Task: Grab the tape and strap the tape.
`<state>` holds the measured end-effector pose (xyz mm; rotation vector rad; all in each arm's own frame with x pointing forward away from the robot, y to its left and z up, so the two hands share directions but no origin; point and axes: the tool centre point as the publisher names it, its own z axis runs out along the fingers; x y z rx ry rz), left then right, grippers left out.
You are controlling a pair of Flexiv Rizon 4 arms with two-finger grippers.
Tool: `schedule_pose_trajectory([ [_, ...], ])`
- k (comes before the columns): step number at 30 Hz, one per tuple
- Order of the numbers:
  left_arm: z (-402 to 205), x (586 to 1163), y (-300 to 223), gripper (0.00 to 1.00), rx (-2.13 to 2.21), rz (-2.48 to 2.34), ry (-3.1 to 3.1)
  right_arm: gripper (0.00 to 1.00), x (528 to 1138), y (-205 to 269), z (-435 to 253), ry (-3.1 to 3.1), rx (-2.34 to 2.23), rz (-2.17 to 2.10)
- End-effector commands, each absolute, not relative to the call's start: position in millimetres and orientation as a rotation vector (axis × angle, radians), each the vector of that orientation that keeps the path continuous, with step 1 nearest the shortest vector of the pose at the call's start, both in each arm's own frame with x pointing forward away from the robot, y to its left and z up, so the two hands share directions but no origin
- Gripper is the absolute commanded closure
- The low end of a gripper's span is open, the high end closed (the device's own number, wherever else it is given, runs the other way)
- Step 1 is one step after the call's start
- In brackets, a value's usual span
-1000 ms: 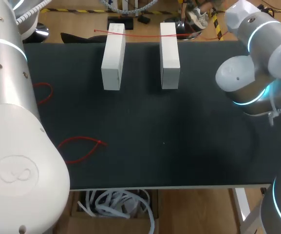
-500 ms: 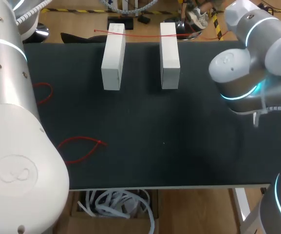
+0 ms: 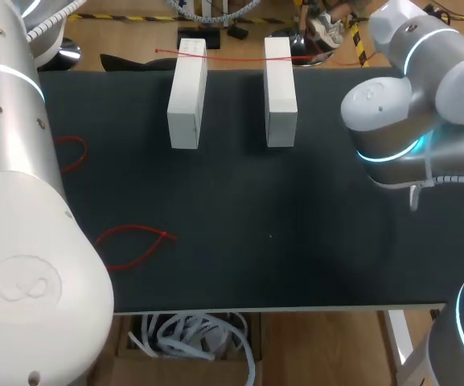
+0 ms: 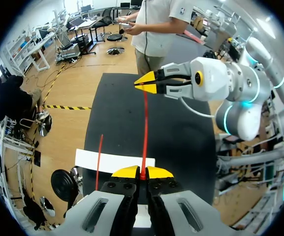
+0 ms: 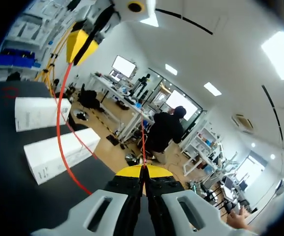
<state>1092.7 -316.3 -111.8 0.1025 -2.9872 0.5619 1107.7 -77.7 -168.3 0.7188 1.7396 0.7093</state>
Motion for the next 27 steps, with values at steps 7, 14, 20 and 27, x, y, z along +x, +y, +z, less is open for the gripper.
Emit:
schedule_pose_trajectory([
  [7, -110.5, 1094.1, -317.1, 1.00, 0.103, 0.553, -2.985, 1.00, 1113.4, -71.2, -152.9, 1.819, 0.619, 0.452],
  [14, -110.5, 1094.1, -317.1, 1.00, 0.103, 0.553, -2.985, 1.00, 1118.3, -59.9, -141.5, 1.848, 0.474, 0.342],
  [20, -110.5, 1094.1, -317.1, 1.00, 0.103, 0.553, -2.985, 1.00, 1117.8, -47.4, -134.3, 1.857, 0.331, 0.269],
  [27, -110.5, 1094.1, -317.1, 1.00, 0.103, 0.553, -2.985, 1.00, 1117.2, -31.4, -131.8, 1.865, 0.248, 0.257],
])
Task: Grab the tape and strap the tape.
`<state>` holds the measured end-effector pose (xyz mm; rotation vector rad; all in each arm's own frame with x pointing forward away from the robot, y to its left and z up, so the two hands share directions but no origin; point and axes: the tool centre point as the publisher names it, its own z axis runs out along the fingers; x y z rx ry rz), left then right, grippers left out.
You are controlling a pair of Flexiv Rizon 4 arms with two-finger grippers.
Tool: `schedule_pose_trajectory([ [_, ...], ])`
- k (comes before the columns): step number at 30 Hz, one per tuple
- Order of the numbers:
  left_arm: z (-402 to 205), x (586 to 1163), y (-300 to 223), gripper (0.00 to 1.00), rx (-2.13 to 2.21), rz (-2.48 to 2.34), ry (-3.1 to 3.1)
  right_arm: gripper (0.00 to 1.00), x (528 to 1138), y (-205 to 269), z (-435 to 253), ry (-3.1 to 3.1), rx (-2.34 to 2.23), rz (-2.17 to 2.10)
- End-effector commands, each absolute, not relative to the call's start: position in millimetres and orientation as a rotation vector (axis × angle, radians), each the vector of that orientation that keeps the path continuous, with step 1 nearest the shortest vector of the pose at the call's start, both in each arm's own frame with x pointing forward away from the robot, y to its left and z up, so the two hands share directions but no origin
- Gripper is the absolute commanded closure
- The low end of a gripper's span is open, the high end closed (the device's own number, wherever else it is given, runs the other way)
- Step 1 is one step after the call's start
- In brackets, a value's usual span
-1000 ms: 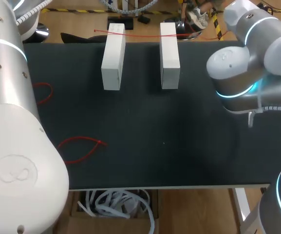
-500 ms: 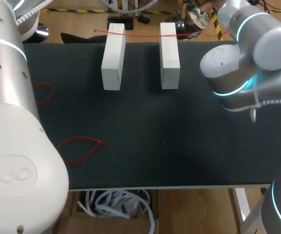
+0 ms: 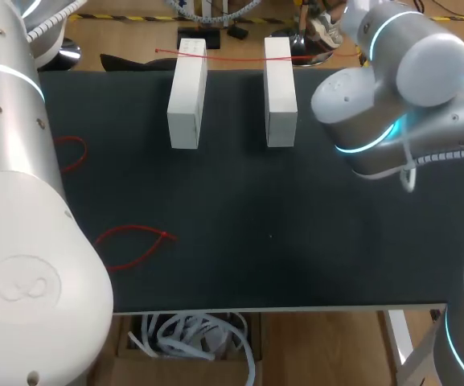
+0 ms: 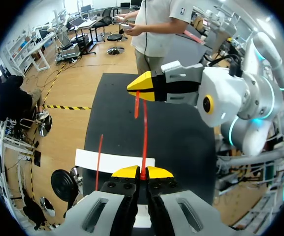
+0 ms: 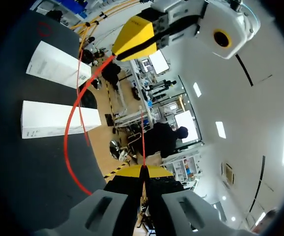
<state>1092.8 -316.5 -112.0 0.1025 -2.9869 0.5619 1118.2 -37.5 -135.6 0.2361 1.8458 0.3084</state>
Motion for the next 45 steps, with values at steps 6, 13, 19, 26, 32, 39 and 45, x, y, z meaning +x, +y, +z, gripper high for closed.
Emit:
schedule_pose_trajectory([
  [6, -110.5, 1094.1, -317.1, 1.00, 0.103, 0.553, -2.985, 1.00, 1115.8, -23.7, -127.3, 1.864, 0.189, 0.231],
  [13, -110.5, 1094.1, -317.1, 1.00, 0.103, 0.553, -2.985, 1.00, 1116.1, -17.2, -120.9, 1.856, 0.165, 0.237],
  [19, -110.5, 1094.1, -317.1, 1.00, 0.103, 0.553, -2.985, 1.00, 1115.9, -8.2, -118.4, 1.850, 0.143, 0.244],
  [26, -110.5, 1094.1, -317.1, 1.00, 0.103, 0.553, -2.985, 1.00, 1111.4, 3.5, -118.0, 1.855, 0.119, 0.260],
  [32, -110.5, 1094.1, -317.1, 1.00, 0.103, 0.553, -2.985, 1.00, 1111.4, 8.0, -116.4, 1.853, 0.113, 0.255],
  [39, -110.5, 1094.1, -317.1, 1.00, 0.103, 0.553, -2.985, 1.00, 1113.1, 11.1, -110.7, 1.830, 0.101, 0.216],
  [45, -110.5, 1094.1, -317.1, 1.00, 0.103, 0.553, -2.985, 1.00, 1113.2, 13.2, -110.7, 1.829, 0.098, 0.207],
])
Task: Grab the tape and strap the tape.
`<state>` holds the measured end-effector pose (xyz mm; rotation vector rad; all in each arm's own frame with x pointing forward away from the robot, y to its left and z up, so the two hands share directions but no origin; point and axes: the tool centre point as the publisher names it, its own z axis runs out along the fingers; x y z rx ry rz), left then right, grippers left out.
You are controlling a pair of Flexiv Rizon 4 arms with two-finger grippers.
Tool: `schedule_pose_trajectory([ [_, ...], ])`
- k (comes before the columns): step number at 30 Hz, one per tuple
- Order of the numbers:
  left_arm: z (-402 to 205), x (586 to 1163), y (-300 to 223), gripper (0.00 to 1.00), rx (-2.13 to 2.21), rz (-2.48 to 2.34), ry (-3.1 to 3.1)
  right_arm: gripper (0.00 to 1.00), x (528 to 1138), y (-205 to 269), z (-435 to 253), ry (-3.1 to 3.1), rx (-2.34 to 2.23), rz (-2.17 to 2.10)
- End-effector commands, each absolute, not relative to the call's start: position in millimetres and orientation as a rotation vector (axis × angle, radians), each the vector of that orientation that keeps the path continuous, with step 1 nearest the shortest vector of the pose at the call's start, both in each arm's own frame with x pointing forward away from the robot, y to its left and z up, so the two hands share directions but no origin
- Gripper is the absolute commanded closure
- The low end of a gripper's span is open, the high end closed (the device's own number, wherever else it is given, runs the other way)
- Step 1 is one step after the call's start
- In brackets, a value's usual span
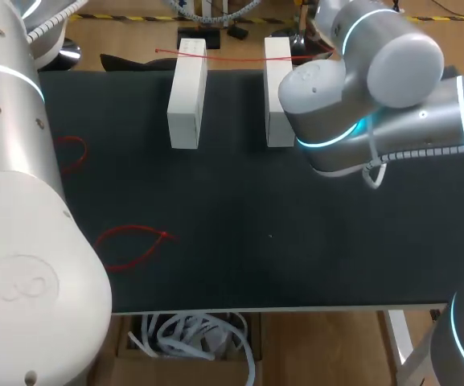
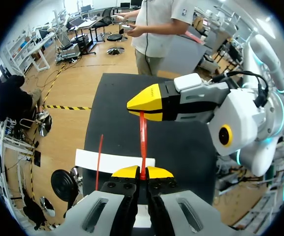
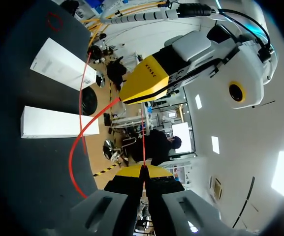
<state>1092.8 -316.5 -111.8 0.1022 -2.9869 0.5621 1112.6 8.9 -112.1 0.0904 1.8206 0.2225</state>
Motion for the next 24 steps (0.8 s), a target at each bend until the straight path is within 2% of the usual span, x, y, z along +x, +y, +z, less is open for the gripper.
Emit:
schedule_pose_trajectory([
  [1, -110.5, 1094.1, -317.1, 1.00, 0.103, 0.553, -2.985, 1.00, 1113.2, 13.6, -111.0, 1.830, 0.098, 0.206],
  [24, -110.5, 1094.1, -317.1, 1.00, 0.103, 0.553, -2.985, 1.00, 1112.6, 23.8, -111.4, 1.841, 0.066, 0.168],
])
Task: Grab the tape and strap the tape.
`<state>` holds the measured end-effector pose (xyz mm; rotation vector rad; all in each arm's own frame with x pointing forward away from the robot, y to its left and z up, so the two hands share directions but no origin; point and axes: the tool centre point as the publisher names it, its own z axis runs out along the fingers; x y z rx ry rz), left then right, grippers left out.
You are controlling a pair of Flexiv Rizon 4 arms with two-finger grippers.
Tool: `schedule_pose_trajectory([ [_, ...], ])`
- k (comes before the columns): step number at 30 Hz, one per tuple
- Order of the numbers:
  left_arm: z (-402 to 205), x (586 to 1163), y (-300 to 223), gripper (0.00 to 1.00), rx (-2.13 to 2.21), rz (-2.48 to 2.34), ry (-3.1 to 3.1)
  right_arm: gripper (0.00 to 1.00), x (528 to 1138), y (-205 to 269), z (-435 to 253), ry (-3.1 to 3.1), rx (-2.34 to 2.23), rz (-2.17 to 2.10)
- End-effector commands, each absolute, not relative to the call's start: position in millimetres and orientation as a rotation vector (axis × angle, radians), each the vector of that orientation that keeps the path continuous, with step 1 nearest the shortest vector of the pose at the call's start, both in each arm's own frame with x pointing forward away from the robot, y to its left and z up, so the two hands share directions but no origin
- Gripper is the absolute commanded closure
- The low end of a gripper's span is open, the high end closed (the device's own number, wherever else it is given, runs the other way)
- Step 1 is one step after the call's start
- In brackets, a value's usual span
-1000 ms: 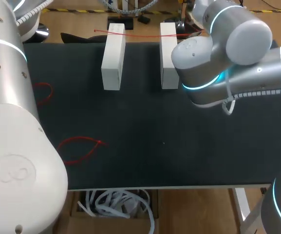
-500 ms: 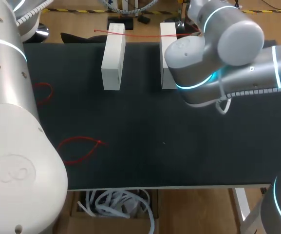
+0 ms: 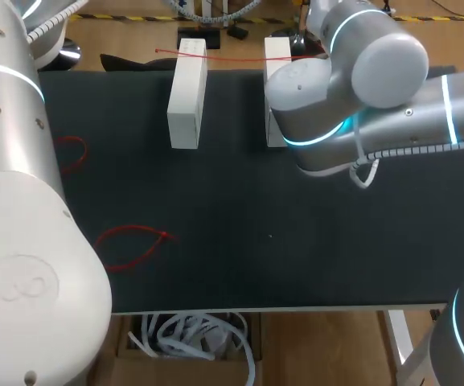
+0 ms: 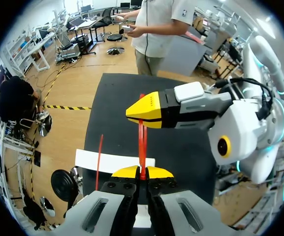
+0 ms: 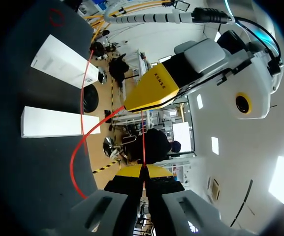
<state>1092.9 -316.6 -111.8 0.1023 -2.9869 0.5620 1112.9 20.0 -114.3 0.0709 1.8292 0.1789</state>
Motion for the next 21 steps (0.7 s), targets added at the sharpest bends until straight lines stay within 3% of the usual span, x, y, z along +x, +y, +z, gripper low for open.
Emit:
schedule_pose_trajectory([
  [1, -110.5, 1094.1, -317.1, 1.00, 0.103, 0.553, -2.985, 1.00, 1112.8, 24.1, -111.5, 1.841, 0.065, 0.167],
  [21, -110.5, 1094.1, -317.1, 1.00, 0.103, 0.553, -2.985, 1.00, 1109.5, 27.2, -109.7, 1.828, 0.018, 0.113],
])
